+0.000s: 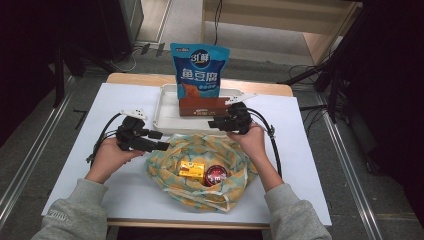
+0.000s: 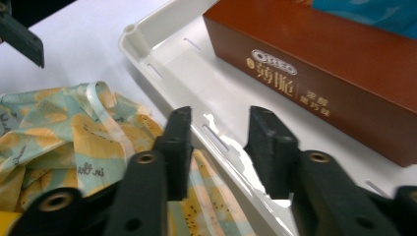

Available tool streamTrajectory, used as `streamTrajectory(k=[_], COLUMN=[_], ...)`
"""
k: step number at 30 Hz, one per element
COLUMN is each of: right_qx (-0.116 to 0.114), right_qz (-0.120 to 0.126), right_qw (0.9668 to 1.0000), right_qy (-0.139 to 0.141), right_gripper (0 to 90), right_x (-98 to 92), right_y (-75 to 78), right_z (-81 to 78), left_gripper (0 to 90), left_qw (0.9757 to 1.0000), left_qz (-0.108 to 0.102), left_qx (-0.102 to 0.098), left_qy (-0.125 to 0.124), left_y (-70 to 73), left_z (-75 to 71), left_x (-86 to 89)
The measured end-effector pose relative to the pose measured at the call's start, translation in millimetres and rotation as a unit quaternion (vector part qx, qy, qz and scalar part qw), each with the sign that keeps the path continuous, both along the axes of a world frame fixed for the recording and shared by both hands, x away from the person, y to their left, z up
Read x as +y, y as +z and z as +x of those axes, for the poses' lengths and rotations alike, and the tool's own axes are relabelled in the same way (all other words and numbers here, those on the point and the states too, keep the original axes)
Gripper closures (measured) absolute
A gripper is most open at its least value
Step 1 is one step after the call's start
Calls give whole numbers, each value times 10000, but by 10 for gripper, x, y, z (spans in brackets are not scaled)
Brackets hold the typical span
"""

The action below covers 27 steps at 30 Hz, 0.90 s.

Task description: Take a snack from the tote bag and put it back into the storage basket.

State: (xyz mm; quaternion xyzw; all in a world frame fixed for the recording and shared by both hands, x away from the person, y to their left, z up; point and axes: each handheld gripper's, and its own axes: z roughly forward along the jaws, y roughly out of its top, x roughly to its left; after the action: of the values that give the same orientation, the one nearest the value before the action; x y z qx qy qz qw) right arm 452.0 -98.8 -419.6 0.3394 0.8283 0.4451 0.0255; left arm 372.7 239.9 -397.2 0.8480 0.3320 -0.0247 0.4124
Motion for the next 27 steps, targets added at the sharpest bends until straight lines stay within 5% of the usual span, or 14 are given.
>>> streamTrajectory(k=[7,27], right_qx=[52,24], right_qz=[-173,-70], right_qw=[9998,9999], right_qy=[31,-128], right_gripper=[529,446], right_x=[-52,-221], right_y=[-28,73], right_z=[-23,-76], left_gripper=[372,383], left_qw=[10000,9993], left_qz=[-20,10], left_qx=[-13,-155], left_qy=[-45,-325], left_y=[0,60], left_z=[-19,-164], left_x=[-30,-186])
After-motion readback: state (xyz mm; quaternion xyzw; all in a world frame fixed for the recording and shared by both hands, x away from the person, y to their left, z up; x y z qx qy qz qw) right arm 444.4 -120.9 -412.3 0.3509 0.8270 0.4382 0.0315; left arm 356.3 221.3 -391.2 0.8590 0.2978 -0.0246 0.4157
